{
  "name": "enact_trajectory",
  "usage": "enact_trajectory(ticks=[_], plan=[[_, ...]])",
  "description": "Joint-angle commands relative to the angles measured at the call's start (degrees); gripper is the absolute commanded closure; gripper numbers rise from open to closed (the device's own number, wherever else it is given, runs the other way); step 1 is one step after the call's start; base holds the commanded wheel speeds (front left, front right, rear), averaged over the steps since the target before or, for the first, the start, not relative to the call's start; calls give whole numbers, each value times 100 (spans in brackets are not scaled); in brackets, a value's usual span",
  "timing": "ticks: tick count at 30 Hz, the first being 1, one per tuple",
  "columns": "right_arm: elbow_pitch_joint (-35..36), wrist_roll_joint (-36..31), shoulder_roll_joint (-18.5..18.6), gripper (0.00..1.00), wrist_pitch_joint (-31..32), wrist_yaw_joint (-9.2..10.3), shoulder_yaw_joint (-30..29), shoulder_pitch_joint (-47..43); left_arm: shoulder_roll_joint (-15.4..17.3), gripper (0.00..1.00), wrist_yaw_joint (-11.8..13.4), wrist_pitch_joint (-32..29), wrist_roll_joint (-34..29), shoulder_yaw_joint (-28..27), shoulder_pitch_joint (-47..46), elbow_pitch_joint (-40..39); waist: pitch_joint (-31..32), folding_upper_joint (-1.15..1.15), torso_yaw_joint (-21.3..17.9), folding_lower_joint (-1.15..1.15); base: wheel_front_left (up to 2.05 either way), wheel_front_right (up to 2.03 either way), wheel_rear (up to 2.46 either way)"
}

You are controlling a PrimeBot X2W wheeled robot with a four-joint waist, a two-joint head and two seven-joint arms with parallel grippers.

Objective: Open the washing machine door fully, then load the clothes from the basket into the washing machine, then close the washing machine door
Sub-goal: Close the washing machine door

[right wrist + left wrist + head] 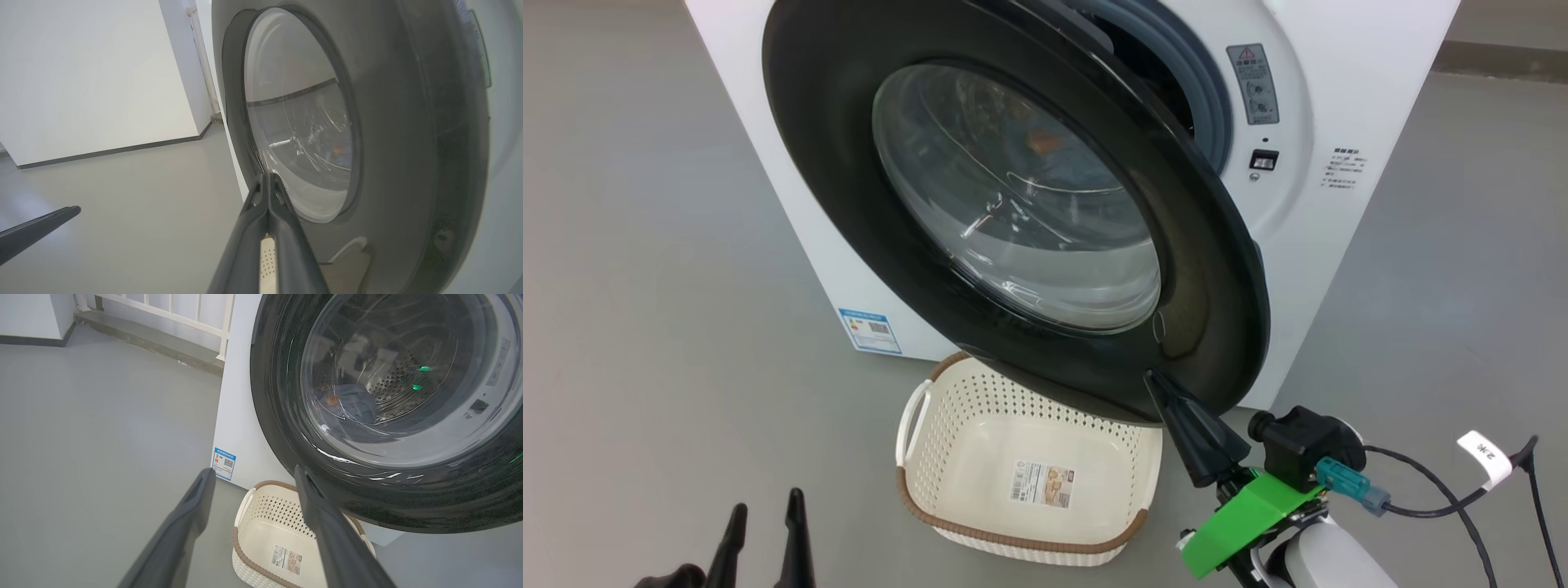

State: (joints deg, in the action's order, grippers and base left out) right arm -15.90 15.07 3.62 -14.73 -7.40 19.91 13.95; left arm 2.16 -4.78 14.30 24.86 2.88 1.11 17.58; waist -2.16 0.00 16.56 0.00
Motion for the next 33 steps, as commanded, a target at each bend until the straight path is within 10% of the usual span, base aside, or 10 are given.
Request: enact_trajectory(ticks=[1,33], plan=[[106,21,-73,100,-27,-9,105,214,72,0,19,70,49,-218,-239,-142,-48,0,11,0,0,0,0],[301,-424,3,100,-27,-9,-422,1163,72,0,-56,70,385,-467,-803,-237,-1175,0,-291,0,0,0,0]])
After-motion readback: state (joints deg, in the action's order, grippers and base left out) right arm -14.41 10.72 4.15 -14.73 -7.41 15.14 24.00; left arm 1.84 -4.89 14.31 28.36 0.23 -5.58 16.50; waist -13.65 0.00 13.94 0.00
